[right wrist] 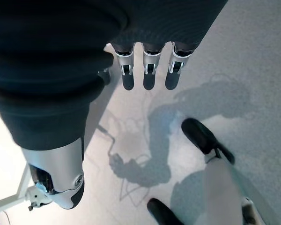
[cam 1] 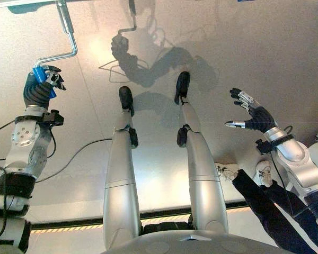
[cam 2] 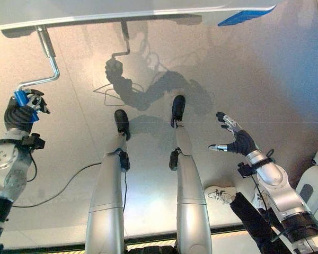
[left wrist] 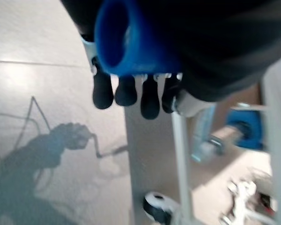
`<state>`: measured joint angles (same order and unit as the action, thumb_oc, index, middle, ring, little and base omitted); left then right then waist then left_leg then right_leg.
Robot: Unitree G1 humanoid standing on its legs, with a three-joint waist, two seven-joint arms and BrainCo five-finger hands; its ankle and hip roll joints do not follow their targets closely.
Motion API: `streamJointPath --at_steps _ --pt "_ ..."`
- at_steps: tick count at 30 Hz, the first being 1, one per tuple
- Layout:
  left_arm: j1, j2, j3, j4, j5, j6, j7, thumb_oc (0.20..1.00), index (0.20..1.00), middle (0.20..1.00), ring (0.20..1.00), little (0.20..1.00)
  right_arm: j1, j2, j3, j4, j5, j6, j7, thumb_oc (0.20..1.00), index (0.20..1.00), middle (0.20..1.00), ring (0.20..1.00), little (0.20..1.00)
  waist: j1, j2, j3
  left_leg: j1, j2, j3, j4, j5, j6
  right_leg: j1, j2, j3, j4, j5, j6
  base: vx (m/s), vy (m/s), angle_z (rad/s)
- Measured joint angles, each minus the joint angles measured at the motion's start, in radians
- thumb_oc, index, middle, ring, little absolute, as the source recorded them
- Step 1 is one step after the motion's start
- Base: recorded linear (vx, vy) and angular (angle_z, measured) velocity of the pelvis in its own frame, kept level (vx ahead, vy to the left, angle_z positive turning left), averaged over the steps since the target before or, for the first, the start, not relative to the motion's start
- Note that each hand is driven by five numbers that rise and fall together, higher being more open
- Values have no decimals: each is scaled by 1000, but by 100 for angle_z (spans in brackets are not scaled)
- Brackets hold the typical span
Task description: Raise the hospital bed
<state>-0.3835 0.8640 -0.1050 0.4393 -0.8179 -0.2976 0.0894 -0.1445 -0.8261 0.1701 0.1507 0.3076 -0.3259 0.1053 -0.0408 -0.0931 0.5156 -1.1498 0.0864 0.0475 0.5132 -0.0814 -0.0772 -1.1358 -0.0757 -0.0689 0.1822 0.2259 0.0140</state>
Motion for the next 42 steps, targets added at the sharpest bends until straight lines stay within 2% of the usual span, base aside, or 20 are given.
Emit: streamJointPath --at_steps 3,7,15,23,28,34,39,42 --pt "-48 -7 -17 71 1 14 16 200 200 200 200 200 -17 -4 5 8 1 0 -1 1000 1000 1000 1000 1000 -38 -2 -1 -13 -3 -2 8 -1 5 0 1 0 -14 8 5 2 5 1" --pt "-156 -45 -68 191 2 38 32 200 200 200 200 200 -41 -4 48 10 10 5 2 1000 1000 1000 1000 1000 -63 -12 -3 -27 -3 -1 24 -11 11 -1 2 1 -27 15 12 3 10 -2" --pt "-310 -80 -176 275 20 60 46 200 200 200 200 200 -75 23 81 6 21 6 2 1000 1000 1000 1000 1000 -119 -59 -4 -61 -2 3 56 -33 22 -15 3 4 -45 31 18 11 8 -4" --pt "-392 -104 -259 297 22 68 46 200 200 200 200 200 -92 29 120 8 41 8 9 1000 1000 1000 1000 1000 -133 -70 -3 -69 -1 5 64 -38 23 -22 3 5 -45 32 19 1 -1 0" --pt "-409 -108 -276 290 61 67 47 200 200 200 200 200 -117 29 155 14 48 9 9 1000 1000 1000 1000 1000 -132 -70 -3 -69 -1 7 69 -38 23 -22 3 7 -45 30 24 0 0 0" --pt "-377 -100 -308 161 60 66 49 200 200 200 200 200 -127 32 160 30 48 11 7 1000 1000 1000 1000 1000 -126 -71 -2 -69 -2 9 69 -38 24 -22 2 9 -45 30 25 0 0 0" --pt "-265 -21 -305 -113 57 63 44 200 200 200 200 200 -127 32 155 26 47 15 -5 1000 1000 1000 1000 1000 -106 -71 -2 -64 -1 11 61 -38 23 -23 2 13 -45 32 23 0 0 0" --pt "-203 27 -301 -199 54 63 17 200 200 200 200 200 -124 32 150 23 45 18 -5 1000 1000 1000 1000 1000 -93 -70 -1 -56 -2 16 55 -38 24 -22 0 17 -41 34 19 -1 -10 -1"
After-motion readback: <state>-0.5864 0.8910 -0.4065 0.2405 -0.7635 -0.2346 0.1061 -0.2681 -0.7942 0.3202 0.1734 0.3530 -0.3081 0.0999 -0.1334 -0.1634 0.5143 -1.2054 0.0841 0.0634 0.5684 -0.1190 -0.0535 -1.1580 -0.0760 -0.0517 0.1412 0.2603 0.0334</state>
